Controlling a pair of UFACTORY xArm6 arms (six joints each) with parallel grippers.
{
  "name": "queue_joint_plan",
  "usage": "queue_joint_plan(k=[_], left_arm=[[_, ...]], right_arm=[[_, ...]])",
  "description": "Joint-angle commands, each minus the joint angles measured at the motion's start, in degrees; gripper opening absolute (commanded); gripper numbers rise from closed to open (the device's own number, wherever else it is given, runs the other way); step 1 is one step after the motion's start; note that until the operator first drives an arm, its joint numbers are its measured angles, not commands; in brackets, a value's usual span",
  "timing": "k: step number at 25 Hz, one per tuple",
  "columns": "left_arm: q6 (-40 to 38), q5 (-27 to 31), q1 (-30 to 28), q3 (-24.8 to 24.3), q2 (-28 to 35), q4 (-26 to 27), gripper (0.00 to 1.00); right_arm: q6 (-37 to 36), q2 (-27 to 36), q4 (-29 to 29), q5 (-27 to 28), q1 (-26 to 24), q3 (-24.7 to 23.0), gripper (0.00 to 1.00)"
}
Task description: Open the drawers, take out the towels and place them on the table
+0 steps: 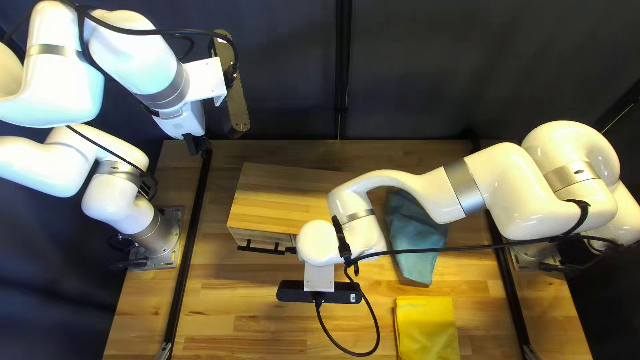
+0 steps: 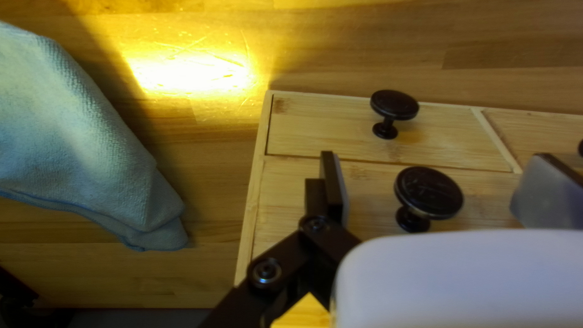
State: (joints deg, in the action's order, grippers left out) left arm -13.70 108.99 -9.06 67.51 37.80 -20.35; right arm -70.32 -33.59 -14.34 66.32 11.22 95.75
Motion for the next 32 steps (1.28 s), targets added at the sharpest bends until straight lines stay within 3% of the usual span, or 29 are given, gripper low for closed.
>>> queue_joint_plan(k=[1,8,16,23,32], left_arm=[[0.00,0.00,0.00,0.00,0.00,0.00,1.00],[0.00,0.00,0.00,0.00,0.00,0.00,1.00],[0.00,0.00,0.00,0.00,0.00,0.00,1.00],[0.00,0.00,0.00,0.00,0.00,0.00,1.00],[0.00,0.00,0.00,0.00,0.00,0.00,1.00]], right_arm=[[-0.16,0.01,-0.06,-0.30,-0.19,-0.14,1.00],[-0.69,-0.91,-0.10,0.31,0.36,1.50,1.00],[-0.61,1.21,-0.27,-1.15,-0.34,-2.23,1.00],[-0.55,1.10,-0.61,-0.87,-0.21,-1.79,1.00],[-0.23,-2.55,0.22,2.63,1.65,5.22,1.00]])
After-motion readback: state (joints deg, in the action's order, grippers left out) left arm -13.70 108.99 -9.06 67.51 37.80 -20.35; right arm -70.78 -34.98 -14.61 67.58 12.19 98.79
